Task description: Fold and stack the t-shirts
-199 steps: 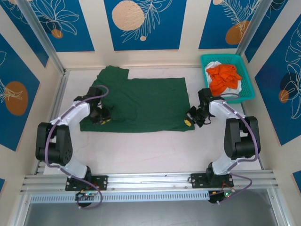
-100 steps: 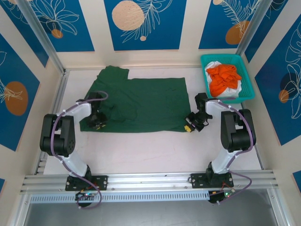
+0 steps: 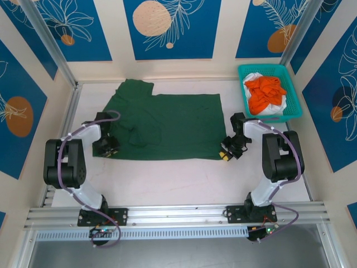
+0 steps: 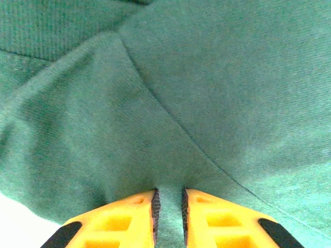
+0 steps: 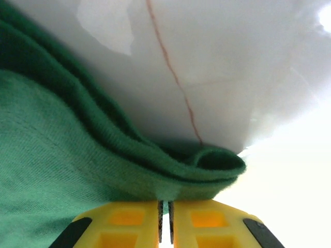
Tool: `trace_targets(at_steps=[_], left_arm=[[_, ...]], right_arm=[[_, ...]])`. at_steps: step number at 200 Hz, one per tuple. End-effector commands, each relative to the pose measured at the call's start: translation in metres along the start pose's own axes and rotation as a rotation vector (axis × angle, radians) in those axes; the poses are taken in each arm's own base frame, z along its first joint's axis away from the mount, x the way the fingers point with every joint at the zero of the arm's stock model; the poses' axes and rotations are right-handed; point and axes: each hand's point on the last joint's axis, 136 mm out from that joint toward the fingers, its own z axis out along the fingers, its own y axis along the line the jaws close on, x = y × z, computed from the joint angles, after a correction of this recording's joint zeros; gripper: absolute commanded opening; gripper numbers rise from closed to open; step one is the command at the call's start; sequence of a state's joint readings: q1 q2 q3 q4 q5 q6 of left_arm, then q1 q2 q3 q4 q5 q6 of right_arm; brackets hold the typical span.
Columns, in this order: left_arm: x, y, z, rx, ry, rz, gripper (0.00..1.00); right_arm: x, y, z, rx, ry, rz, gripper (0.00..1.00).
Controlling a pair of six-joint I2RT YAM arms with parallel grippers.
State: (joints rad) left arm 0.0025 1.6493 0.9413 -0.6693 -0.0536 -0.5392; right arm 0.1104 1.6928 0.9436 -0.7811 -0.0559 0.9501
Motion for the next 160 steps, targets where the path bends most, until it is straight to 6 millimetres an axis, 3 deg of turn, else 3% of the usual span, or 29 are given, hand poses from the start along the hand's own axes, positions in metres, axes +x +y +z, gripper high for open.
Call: trace_targets(at_steps=[1,61,70,89,108,124,137,160], left_arm=[[0.017,0.027,-0.002,-0.072,0.036,-0.006,0.21],[0.049,0.037,-0.017,-0.029,0.042,-0.092,0.22],[0.051,0.038,-0.021,-0.022,0.036,-0.101,0.23],[0.046,0.036,-0.034,0.007,0.014,-0.119,0.26],[0.031,0.025,-0.054,0.06,-0.022,-0.12,0.27],[0.018,0.011,-0.072,0.121,-0.05,-0.12,0.28],[0.012,-0.003,-0.081,0.187,-0.049,-0.114,0.29],[0.018,-0.029,-0.074,0.295,0.046,-0.092,0.31]], right_arm=[[0.01,-0.034,0.004,0.114,0.005,0.045,0.16],[0.031,-0.05,0.0,0.081,0.018,0.05,0.23],[0.034,-0.049,-0.003,0.065,0.017,0.046,0.29],[0.037,-0.041,-0.015,0.015,-0.013,0.027,0.53],[0.034,-0.028,-0.039,-0.037,-0.09,-0.006,0.63],[0.031,-0.006,-0.063,-0.103,-0.169,-0.069,0.66],[0.035,0.024,-0.08,-0.178,-0.216,-0.149,0.67],[0.072,0.097,-0.09,-0.296,-0.205,-0.362,0.66]])
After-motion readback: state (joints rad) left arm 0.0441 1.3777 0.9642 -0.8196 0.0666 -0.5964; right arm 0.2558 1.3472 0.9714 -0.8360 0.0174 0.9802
